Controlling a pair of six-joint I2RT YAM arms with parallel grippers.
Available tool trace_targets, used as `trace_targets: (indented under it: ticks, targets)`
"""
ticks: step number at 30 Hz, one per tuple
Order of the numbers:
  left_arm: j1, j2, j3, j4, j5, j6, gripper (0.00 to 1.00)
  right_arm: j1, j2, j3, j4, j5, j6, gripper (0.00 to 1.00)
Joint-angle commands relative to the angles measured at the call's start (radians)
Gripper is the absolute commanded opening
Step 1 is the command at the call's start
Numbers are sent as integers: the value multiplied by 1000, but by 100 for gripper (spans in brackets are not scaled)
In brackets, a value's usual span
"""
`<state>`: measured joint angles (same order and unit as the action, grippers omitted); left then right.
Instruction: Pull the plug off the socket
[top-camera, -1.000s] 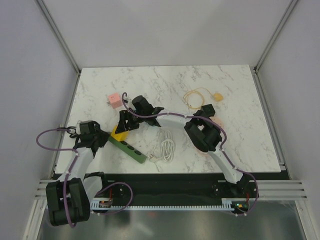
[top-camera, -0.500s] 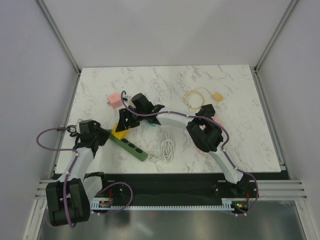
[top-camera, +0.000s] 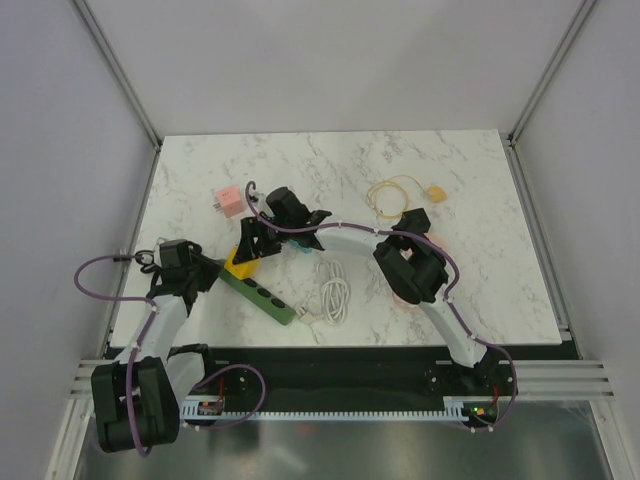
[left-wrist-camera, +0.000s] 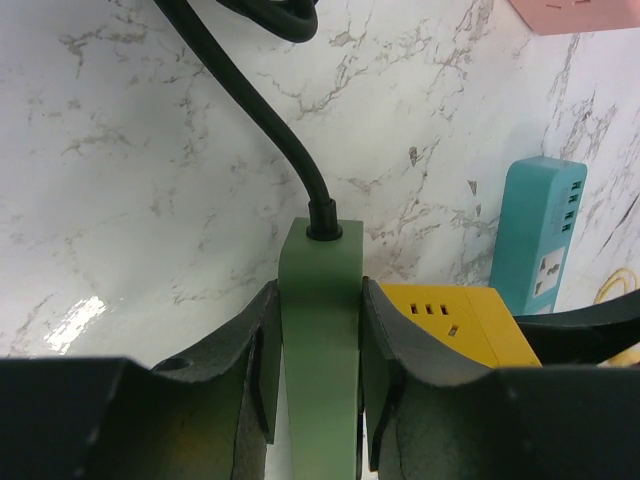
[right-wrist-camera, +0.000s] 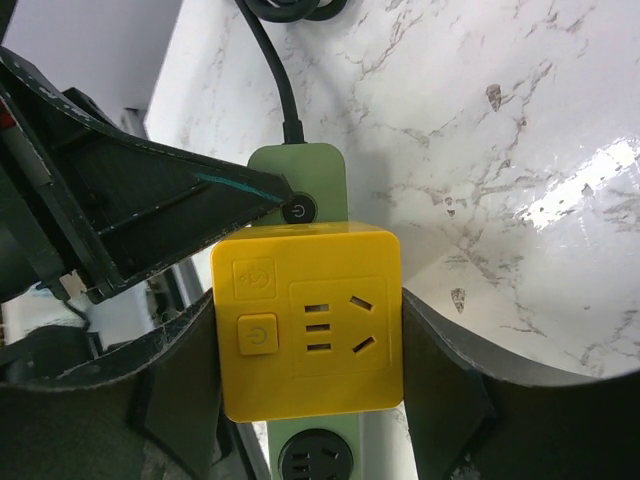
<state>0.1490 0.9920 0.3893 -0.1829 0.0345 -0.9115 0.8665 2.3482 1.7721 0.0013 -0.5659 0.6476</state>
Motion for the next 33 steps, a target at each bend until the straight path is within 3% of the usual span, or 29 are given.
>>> trace_targets:
  ticks: [1, 8, 10, 11, 14, 18, 26, 33]
  targets:
    - [14, -4, -9, -44, -77, 39, 2, 2, -98, 107, -205, 233, -186, 0]
    - [14, -12, -12, -46, -79, 40, 2, 0, -98, 144, -248, 246, -227, 0]
    - [14, -13, -12, -46, -81, 42, 2, -44, -96, 132, -195, 171, -151, 0]
    - [14, -12, -12, -46, -81, 42, 2, -61, -99, 112, -96, 78, -99, 0]
    - [12, -13, -12, -46, -81, 42, 2, -113, -99, 21, 76, -14, 64, 0]
    - [14, -9, -10, -46, -79, 40, 2, -107, -89, 10, 72, -8, 67, 0]
    - [14, -6, -10, -44, -79, 39, 2, 2, -78, 133, -217, 216, -199, 0]
    - [12, -9, -12, -47, -81, 39, 2, -26, -82, 173, -254, 235, -220, 0]
